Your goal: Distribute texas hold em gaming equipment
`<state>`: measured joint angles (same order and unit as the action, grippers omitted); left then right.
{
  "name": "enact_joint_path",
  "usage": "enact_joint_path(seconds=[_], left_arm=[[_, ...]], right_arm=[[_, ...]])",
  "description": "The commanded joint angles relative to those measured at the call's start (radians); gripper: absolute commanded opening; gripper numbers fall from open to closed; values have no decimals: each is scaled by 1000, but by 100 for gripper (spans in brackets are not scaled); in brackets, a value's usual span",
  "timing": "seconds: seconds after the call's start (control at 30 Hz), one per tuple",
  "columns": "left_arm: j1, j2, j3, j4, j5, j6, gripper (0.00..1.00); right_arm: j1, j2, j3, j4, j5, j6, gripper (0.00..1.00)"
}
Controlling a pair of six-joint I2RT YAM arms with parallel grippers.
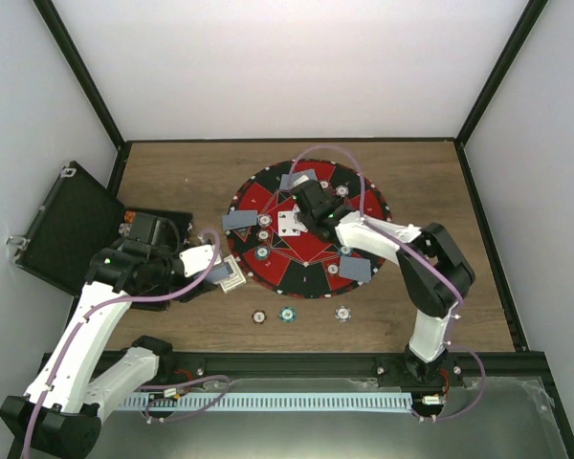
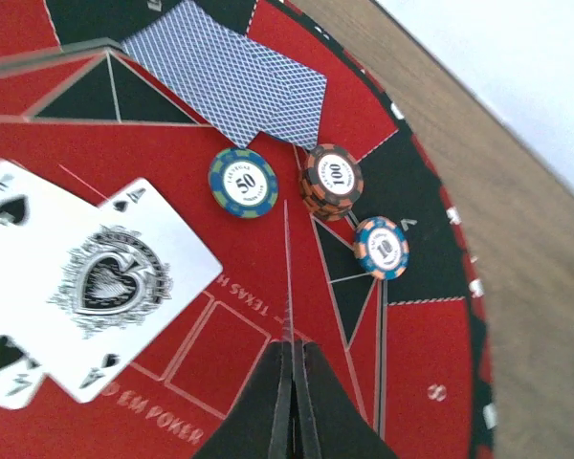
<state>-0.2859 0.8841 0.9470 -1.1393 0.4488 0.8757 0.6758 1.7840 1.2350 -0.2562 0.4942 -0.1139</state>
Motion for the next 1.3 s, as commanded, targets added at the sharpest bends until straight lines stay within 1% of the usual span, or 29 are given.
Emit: enact_joint_path(seconds=[0.0, 0.13, 0.23, 0.47, 0.53, 0.63, 0.67, 0.7, 0.87, 0.93, 0.97, 1.0, 1.03, 1.1, 1.2, 1.27], left_arm=[[1, -7, 6, -3, 8, 12, 4], [1, -8, 6, -2, 8, 10, 5], [1, -10, 7, -3, 7, 11, 5], [1, -13, 11, -8, 5, 16, 5], [1, -14, 12, -5, 0, 18, 4], [1, -16, 10, -3, 0, 19, 5], [1, -17, 9, -3, 1, 20, 4], [1, -16, 9, -3, 1, 19, 5], [1, -17, 11, -6, 2, 20, 4], [1, -17, 14, -9, 1, 23, 5], [1, -17, 16, -10, 1, 24, 4], [1, -16, 18, -12, 2, 25, 4], [1, -16, 20, -12, 2, 25, 5], [1, -15, 22, -12, 4, 24, 5], [1, -13, 25, -11, 7, 23, 5], [1, -11, 28, -13, 7, 23, 5]], right_arm=[[32, 32, -64, 319, 248, -332, 1], [61, 85, -133, 467, 251, -472, 1], [87, 127, -147, 480, 244, -500, 1], [124, 154, -139, 318, 161, -402, 1], [129, 151, -138, 259, 143, -367, 5], [139, 140, -134, 180, 122, -329, 15], [141, 139, -129, 149, 114, -310, 20], [144, 138, -123, 115, 107, -296, 26], [151, 121, -88, -20, 77, -207, 63], [151, 98, -60, -67, 45, -167, 75], [150, 85, -45, -91, 34, -146, 79], [151, 69, -25, -116, 20, -124, 86], [150, 54, 0, -145, -1, -97, 90], [152, 9, 41, -181, -55, -46, 98], [140, -80, 101, -215, -174, 52, 100], [120, -141, 143, -223, -289, 167, 100]])
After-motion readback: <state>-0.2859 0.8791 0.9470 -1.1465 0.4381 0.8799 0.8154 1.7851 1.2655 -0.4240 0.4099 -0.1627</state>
